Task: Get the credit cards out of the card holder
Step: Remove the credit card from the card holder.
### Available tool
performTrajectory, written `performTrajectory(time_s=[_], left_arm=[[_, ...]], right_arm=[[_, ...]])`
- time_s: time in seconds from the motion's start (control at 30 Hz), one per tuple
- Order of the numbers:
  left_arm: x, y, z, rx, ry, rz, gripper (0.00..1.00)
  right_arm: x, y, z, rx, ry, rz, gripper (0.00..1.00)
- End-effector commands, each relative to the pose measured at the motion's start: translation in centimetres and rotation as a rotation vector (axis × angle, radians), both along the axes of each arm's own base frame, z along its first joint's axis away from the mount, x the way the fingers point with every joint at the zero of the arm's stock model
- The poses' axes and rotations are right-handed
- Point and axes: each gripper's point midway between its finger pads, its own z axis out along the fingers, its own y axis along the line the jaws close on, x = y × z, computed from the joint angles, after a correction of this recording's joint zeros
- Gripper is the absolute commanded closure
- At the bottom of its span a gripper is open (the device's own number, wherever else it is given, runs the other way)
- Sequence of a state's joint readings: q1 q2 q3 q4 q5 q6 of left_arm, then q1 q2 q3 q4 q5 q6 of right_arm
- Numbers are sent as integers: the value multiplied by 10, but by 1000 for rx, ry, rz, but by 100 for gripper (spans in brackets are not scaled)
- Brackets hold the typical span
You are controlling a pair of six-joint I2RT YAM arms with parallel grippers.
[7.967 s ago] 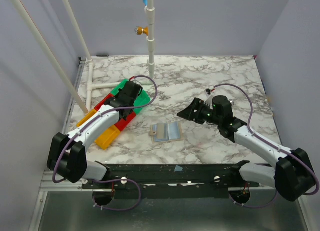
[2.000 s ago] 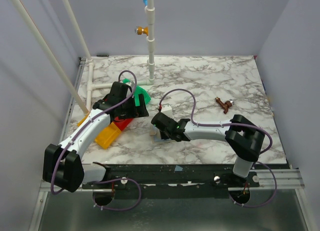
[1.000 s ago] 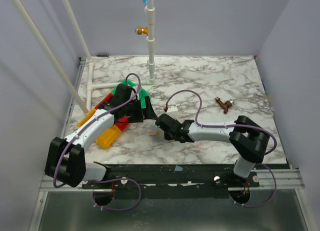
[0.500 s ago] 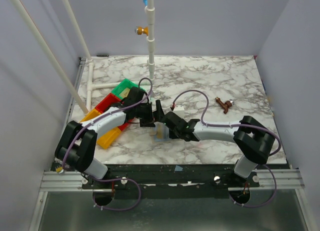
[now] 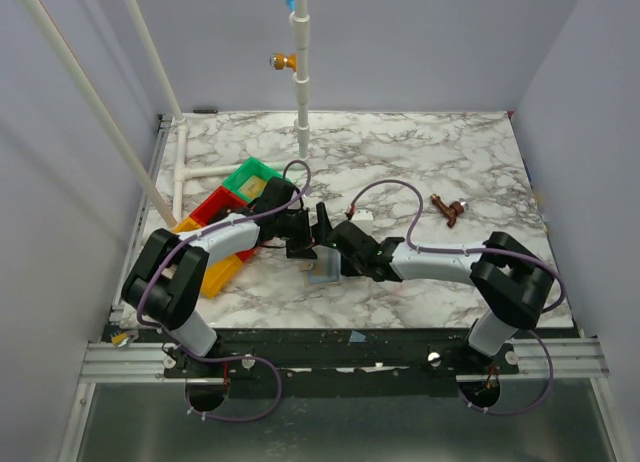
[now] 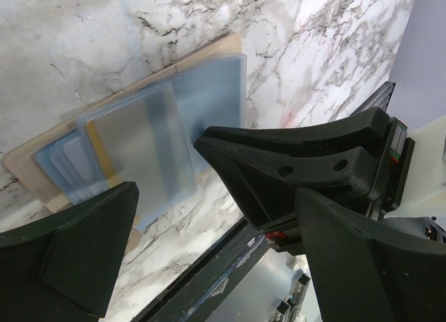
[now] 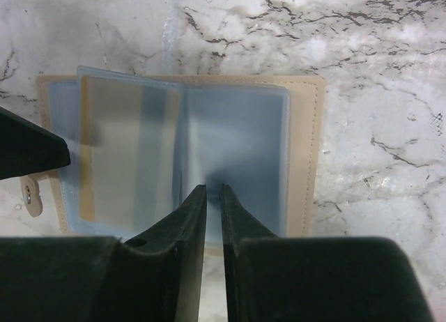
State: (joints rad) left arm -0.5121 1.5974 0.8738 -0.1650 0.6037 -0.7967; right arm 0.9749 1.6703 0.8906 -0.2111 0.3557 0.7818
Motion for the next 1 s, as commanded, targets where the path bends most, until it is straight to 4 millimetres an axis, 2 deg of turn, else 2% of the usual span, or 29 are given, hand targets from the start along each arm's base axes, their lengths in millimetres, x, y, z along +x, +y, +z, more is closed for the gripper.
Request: performTrajectory(time_s=[0.0, 0.07, 0.3, 0.43, 0.73, 0.97], left_arm=[[1, -7, -6, -18, -3, 0, 2], [1, -6, -9, -11, -2, 3, 2], [2, -6, -7, -12, -6, 6, 1], [4, -5, -3, -4, -18, 8, 2], [10, 2, 1, 4, -16, 55, 2], [14, 4, 6, 2, -24, 66, 1]], right_arm=[[-12, -5, -11, -16, 40, 32, 82], [-12, -3, -6, 5, 33, 37, 82], [-9, 11, 30, 136, -33, 68, 63], [-12, 22, 42, 197, -45, 115, 58], [-14, 28, 23, 174, -8, 142, 57], [-14, 30, 13, 157, 12, 142, 60]])
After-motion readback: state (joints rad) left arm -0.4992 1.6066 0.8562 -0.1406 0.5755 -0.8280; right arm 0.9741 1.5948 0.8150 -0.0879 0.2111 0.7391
